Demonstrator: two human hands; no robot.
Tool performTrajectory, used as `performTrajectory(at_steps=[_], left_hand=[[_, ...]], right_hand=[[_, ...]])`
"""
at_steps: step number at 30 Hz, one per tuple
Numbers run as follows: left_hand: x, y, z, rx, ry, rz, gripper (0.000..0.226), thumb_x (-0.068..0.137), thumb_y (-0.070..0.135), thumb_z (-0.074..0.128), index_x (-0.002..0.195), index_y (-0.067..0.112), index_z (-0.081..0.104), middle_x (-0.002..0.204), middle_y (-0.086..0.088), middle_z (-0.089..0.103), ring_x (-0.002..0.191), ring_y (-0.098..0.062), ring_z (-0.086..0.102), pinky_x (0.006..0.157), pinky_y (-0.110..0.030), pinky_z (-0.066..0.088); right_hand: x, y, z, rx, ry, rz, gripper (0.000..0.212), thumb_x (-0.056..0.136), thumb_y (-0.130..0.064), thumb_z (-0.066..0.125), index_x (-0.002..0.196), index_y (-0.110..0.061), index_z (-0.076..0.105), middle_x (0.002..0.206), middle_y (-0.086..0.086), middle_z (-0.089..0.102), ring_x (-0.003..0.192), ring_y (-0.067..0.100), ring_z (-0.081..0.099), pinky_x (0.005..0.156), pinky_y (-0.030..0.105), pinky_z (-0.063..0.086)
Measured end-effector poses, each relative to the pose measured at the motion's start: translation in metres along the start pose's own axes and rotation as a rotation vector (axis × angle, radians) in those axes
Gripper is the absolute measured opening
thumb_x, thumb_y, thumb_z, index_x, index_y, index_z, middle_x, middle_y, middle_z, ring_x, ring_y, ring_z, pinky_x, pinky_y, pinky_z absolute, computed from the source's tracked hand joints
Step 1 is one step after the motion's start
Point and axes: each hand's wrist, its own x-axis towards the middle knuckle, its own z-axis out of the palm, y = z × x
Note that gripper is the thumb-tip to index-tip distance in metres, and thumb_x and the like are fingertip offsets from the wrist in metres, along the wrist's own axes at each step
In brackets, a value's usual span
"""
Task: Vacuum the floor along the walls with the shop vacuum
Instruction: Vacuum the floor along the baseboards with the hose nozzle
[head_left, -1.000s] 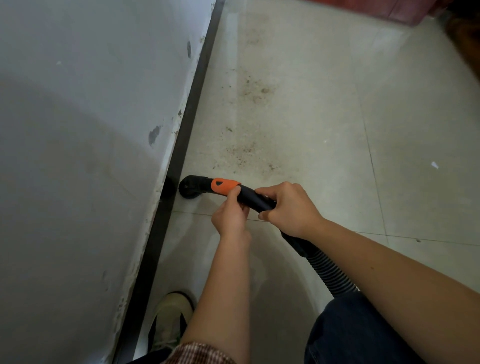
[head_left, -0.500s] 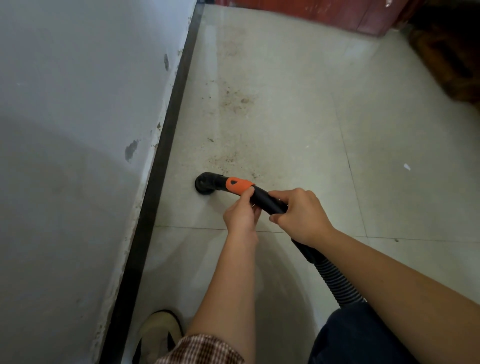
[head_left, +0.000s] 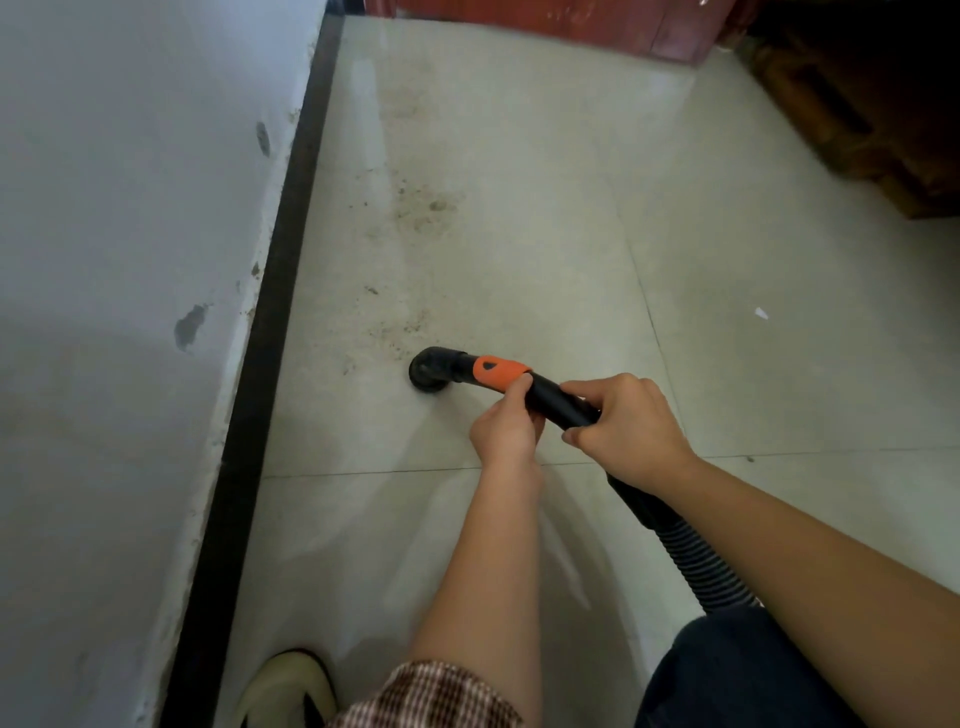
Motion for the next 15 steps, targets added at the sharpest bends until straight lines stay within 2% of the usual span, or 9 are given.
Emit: performTrajectory(at_steps=[2, 5, 15], left_hand=[[-0.001, -0.006, 0.007, 0.02, -0.006, -0.013, 0.009, 0.082, 0.011, 0.074, 0.08, 0.004, 0.068, 0.08, -0.01, 0.075, 0.07, -0.016, 0.073, 0.069, -0.025, 0.056], [-0.003, -0.016, 0.017, 0.061, -0.021, -0.036, 0.009, 0.081, 0.012, 0.074, 0.081, 0.005, 0.069, 0.082, -0.011, 0.075, 0.075, -0.017, 0.073, 0.07, -0.024, 0.056], [-0.003, -0.039, 0.041, 0.151, -0.095, -0.077, 0.011, 0.083, 0.014, 0.074, 0.085, 0.004, 0.07, 0.082, -0.009, 0.076, 0.078, -0.017, 0.074, 0.072, -0.023, 0.056]], right_hand=[[-0.002, 0.007, -0.005, -0.004, 0.008, 0.017, 0.025, 0.07, -0.012, 0.067, 0.091, -0.024, 0.071, 0.06, 0.004, 0.062, 0.057, 0.017, 0.056, 0.047, 0.024, 0.042], [-0.006, 0.019, -0.014, -0.003, 0.028, 0.045, 0.027, 0.071, -0.011, 0.068, 0.094, -0.024, 0.072, 0.063, 0.005, 0.064, 0.062, 0.02, 0.059, 0.056, 0.031, 0.049], [-0.012, 0.044, -0.029, -0.003, 0.071, 0.135, 0.028, 0.073, -0.013, 0.069, 0.099, -0.023, 0.072, 0.067, 0.007, 0.066, 0.066, 0.025, 0.06, 0.059, 0.031, 0.05]])
